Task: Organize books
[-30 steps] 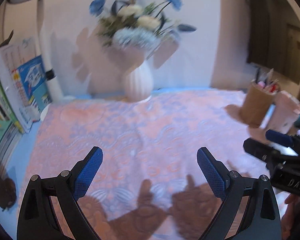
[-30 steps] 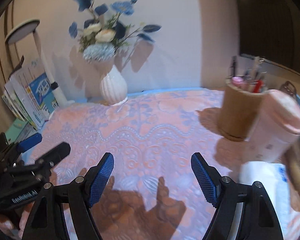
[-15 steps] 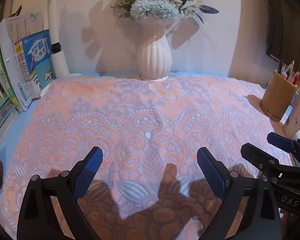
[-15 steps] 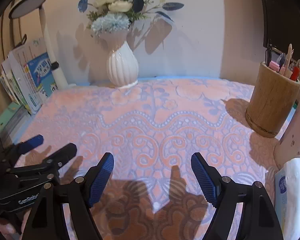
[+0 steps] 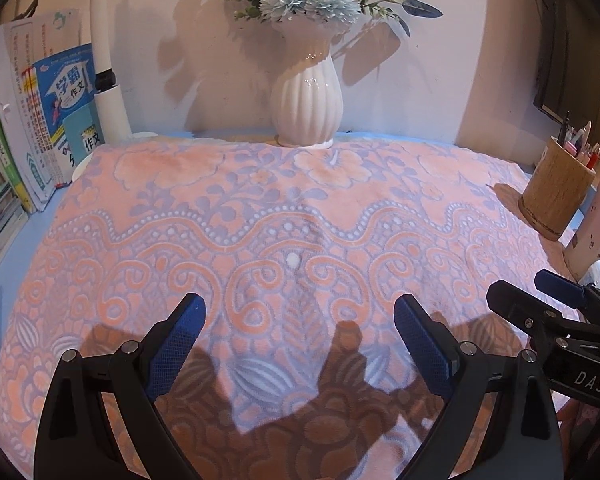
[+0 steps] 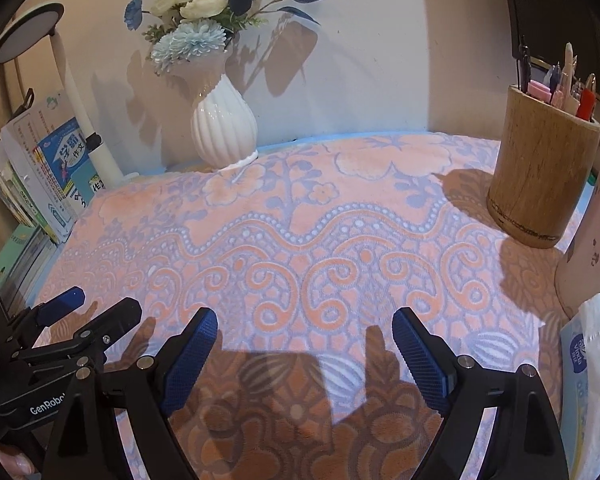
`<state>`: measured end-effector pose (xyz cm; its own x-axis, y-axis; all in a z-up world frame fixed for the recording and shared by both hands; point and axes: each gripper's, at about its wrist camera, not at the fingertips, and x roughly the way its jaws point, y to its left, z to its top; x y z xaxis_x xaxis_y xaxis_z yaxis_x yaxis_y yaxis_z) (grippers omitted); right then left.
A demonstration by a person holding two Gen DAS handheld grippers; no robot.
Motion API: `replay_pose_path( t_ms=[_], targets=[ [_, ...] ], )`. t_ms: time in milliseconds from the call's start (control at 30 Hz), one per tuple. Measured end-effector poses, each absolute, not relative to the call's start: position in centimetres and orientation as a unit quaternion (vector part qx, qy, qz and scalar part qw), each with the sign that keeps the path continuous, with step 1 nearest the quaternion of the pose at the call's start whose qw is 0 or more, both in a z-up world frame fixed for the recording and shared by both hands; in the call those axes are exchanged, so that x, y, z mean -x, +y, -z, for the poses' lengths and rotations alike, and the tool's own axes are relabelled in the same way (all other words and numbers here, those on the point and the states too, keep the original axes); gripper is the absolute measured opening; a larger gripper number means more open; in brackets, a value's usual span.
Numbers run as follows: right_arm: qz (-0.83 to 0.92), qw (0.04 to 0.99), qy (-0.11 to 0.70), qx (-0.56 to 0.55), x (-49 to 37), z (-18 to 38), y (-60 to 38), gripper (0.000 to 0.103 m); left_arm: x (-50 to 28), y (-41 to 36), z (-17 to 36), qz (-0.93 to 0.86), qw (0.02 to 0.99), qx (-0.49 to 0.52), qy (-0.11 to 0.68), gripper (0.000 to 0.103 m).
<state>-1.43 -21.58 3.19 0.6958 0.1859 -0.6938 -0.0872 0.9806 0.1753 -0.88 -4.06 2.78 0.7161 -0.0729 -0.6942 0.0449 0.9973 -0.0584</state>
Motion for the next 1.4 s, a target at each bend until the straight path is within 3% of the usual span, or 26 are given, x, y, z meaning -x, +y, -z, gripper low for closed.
replay_pose_path(
  t_ms=[1400],
  targets=[
    [-0.070, 0.914, 0.395, -0.065, 1.11, -2.76, -21.62, 0.089, 0.40, -3.58, -2.56, 0.040, 0.921, 0.033, 0.385, 0.095]
  ],
)
